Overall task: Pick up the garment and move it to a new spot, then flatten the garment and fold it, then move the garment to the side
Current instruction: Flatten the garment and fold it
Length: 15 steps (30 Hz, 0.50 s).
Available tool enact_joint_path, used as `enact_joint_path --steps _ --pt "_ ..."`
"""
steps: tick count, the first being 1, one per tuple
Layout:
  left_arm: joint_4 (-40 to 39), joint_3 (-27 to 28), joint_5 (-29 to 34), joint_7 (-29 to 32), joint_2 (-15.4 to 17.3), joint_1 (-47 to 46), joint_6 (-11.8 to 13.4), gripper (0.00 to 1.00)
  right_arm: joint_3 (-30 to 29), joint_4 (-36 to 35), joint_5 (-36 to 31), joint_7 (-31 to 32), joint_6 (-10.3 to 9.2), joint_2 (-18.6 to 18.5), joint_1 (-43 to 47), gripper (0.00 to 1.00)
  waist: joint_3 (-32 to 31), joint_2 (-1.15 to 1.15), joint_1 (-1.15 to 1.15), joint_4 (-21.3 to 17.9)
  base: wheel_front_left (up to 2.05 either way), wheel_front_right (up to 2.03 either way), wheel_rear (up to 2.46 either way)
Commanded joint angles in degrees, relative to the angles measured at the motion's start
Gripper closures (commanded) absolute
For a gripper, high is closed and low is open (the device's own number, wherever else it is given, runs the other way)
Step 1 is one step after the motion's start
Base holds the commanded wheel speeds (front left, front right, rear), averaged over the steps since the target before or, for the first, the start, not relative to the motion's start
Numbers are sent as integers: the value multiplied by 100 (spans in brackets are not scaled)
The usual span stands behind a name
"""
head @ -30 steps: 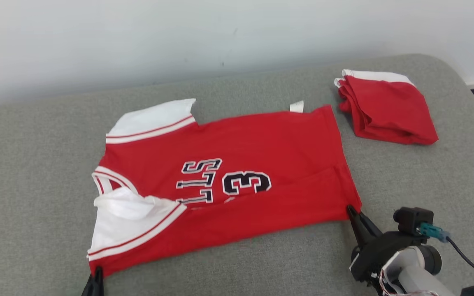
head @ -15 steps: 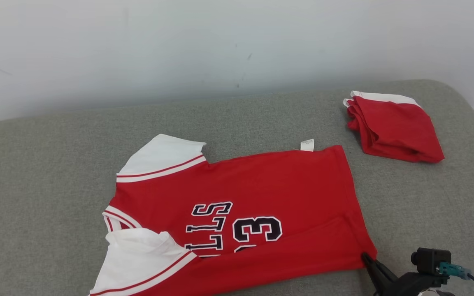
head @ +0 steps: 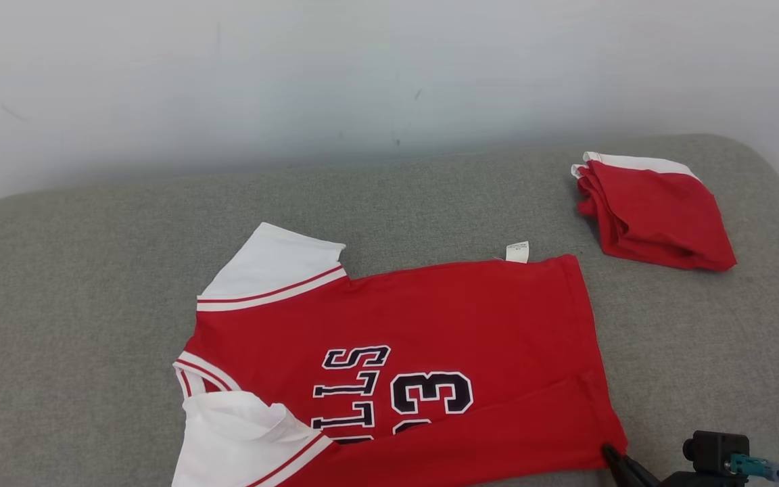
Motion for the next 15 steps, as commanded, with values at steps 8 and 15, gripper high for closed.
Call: enact_joint_path --steps 8,15 --pt "-65 -22 -71 -140 20 -67 27 0 -344 -372 -423 -188 -5 173 144 0 67 0 0 -36 0 0 0" --pt "-599 105 89 -376 40 -171 75 0 -492 -783 -666 -601 -5 254 95 0 66 0 0 -43 0 0 0"
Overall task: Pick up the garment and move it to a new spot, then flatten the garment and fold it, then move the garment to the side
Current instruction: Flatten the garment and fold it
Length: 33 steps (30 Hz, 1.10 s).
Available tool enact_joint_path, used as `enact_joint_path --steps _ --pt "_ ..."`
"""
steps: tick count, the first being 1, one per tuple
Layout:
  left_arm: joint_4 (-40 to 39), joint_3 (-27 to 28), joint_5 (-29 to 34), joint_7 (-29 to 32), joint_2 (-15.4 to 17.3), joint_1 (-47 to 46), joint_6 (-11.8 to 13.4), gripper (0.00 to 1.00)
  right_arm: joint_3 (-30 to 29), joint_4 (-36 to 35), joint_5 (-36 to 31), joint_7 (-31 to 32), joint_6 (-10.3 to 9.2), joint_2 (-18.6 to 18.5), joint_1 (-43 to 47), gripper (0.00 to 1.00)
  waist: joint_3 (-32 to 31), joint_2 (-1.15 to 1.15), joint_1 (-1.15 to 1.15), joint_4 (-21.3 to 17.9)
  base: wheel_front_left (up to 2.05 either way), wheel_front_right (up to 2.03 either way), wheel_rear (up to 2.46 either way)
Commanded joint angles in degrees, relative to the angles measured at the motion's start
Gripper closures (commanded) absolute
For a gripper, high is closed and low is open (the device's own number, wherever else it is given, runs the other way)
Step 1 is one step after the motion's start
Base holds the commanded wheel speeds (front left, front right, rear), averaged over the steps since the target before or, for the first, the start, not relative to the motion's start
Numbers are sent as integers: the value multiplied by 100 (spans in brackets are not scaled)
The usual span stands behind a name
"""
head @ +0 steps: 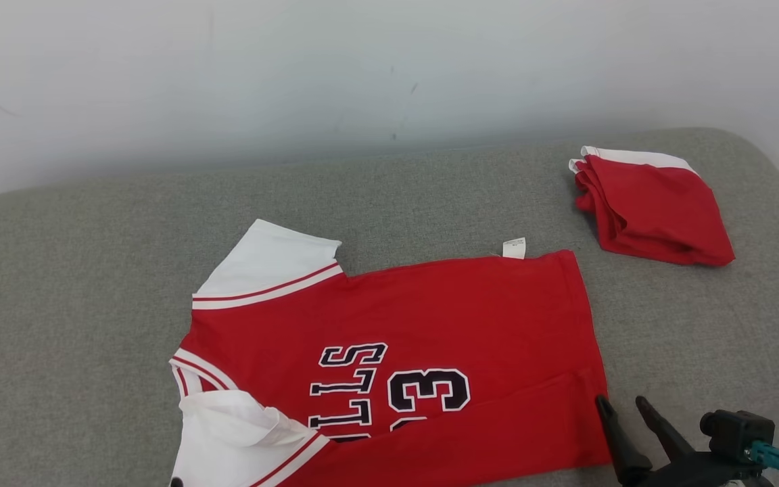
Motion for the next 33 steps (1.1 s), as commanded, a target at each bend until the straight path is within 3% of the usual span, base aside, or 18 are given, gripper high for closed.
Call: enact_joint_path --steps 1,11,17,22,33 --pt "-153 66 114 -84 26 -53 47 0 -25 -84 -120 -166 -4 23 -37 0 -5 0 0 -4 0 0 0" --pt "-663 273 781 -145 -17 -253 207 0 -191 -158 -818 -924 -4 260 -90 0 -23 0 0 -11 0 0 0" --pt "-524 319 868 -137 -11 -664 44 0 -119 -22 -1038 -980 -4 468 -208 0 14 0 0 -134 0 0 0" --pt "-159 343 754 -44 257 -1246 -222 0 -59 64 -1123 -1022 -4 536 -391 0 137 0 0 -336 0 0 0" --pt "697 356 279 1065 1214 -3007 -786 0 302 285 -1126 -1185 -4 750 -1067 0 807 0 0 -1002 0 0 0"
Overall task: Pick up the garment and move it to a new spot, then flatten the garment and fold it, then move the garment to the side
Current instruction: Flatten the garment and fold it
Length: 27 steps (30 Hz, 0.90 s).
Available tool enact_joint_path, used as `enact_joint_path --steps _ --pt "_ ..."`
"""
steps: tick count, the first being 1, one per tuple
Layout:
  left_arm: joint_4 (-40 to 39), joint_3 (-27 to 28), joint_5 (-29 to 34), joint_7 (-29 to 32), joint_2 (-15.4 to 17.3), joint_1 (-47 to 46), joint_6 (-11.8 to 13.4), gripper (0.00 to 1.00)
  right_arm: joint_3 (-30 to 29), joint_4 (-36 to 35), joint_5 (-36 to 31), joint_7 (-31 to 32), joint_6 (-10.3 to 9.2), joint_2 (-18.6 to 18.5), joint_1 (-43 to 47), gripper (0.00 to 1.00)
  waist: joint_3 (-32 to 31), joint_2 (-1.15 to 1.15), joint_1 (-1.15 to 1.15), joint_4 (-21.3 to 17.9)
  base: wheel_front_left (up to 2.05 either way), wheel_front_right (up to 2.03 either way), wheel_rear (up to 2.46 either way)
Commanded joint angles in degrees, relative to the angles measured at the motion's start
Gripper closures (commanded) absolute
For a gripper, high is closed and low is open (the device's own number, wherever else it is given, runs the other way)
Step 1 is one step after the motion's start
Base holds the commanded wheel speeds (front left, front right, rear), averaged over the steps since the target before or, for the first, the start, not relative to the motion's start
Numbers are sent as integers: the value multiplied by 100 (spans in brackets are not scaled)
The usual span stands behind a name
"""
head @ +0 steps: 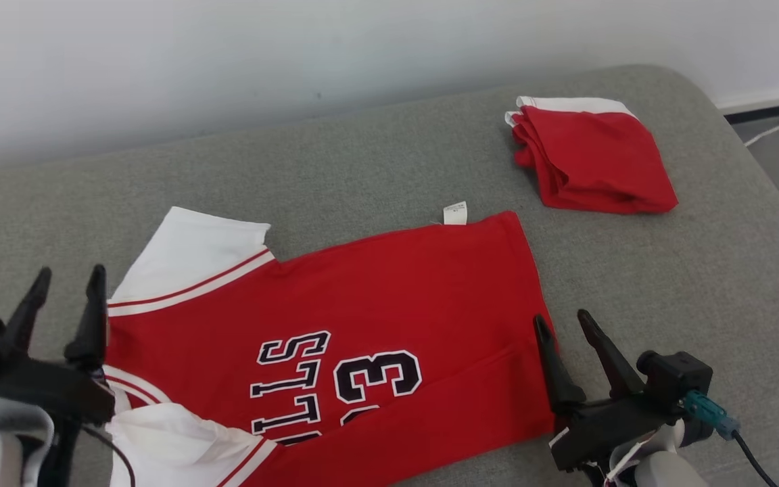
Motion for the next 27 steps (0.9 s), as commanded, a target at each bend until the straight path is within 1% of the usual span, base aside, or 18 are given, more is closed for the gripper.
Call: enact_joint_path --steps 1,3,9,13,14,16,23,27 --pt "135 -8 -159 119 108 -256 -53 0 49 35 -29 -50 -4 55 -122 0 382 0 -1 -348 0 0 0" --pt "351 -84 -165 317 309 -579 -91 0 114 95 -41 -90 -4 114 -284 0 543 0 -1 -464 0 0 0" --pt "1065 -346 -390 716 699 -1415 -176 0 344 291 -2 -190 -4 256 -695 0 920 0 -1 -745 0 0 0" --pt "1531 -511 -519 823 845 -1850 -183 0 445 399 30 -227 -4 311 -899 0 1072 0 -1 -878 0 0 0" --pt "1531 -511 -519 823 845 -1850 -183 0 445 399 30 -227 -4 311 -899 0 1072 0 -1 -878 0 0 0" --pt "1753 -637 -473 872 971 -2037 -184 0 488 433 39 -232 -4 344 -983 0 1138 0 -1 -937 0 0 0" --pt "2522 -1038 -513 1092 1233 -2761 -187 0 549 312 16 -231 -4 448 -1169 0 1428 0 -1 -1148 0 0 0" --pt "2892 -1154 -558 1151 1327 -3010 -188 0 585 293 0 -232 -4 500 -1202 0 1505 0 -1 -1225 0 0 0"
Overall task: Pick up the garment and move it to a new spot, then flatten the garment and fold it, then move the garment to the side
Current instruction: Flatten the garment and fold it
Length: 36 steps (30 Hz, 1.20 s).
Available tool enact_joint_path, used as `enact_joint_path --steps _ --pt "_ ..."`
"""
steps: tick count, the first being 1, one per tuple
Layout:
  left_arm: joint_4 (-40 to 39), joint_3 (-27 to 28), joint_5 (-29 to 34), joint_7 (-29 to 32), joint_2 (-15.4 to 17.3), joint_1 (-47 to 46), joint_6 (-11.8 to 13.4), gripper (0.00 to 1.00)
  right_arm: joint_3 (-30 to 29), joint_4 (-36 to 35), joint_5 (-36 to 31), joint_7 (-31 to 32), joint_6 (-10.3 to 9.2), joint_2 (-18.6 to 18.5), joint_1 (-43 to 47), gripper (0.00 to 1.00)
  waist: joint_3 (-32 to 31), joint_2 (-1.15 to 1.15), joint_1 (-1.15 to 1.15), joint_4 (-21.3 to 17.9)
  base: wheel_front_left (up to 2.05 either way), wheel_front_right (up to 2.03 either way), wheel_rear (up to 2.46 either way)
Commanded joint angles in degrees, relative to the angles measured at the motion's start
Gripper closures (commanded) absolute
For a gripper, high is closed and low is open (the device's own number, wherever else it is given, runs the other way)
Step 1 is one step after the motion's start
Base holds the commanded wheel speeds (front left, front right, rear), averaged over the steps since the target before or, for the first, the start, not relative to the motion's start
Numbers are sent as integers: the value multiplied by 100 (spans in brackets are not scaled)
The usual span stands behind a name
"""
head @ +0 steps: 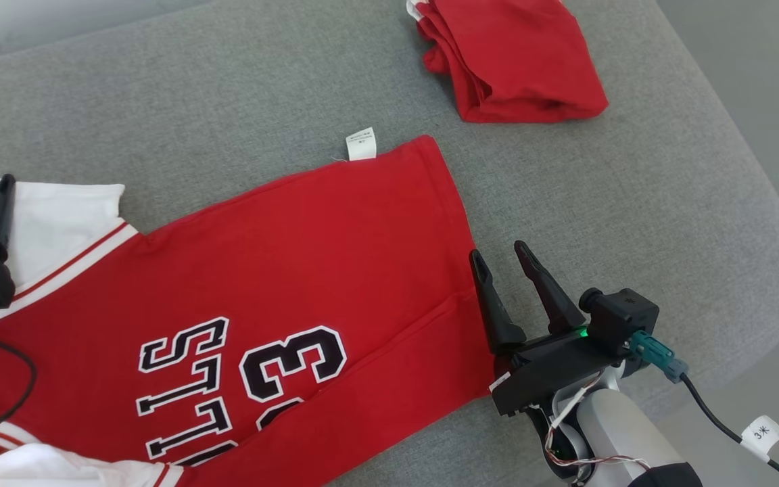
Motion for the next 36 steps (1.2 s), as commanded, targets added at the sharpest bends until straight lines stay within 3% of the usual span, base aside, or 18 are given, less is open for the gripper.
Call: enact_joint_path --steps 1,4,5,6,7,17,36 --pt "62 -31 2 22 47 -51 5 0 14 -19 -28 -10 -4 22 -53 0 76 -1 -2 -80 0 0 0" --pt "272 -137 1 13 55 -158 5 0 16 -19 -29 -11 -4 41 -47 0 96 -1 -2 -105 0 0 0" --pt "325 -163 -30 -9 54 -196 5 24 8 -24 -27 -11 -4 43 -54 0 103 -1 -2 -104 0 0 0" --pt "371 -207 -39 -29 55 -220 5 56 -5 -27 -29 -11 -4 43 -59 0 106 -1 -2 -101 0 0 0" --pt "404 -255 -59 -55 34 -235 5 100 -19 -26 -39 -11 -4 45 -63 0 104 -1 -2 -93 0 0 0" --pt "305 -719 -255 -440 -27 -359 4 100 -110 262 -1 -10 -4 -47 -386 0 -51 -1 -2 142 0 0 0" --pt "-337 -1155 -508 -828 -130 -174 4 100 -238 2453 562 383 -4 57 -2252 0 -40 -1 -2 644 0 0 0"
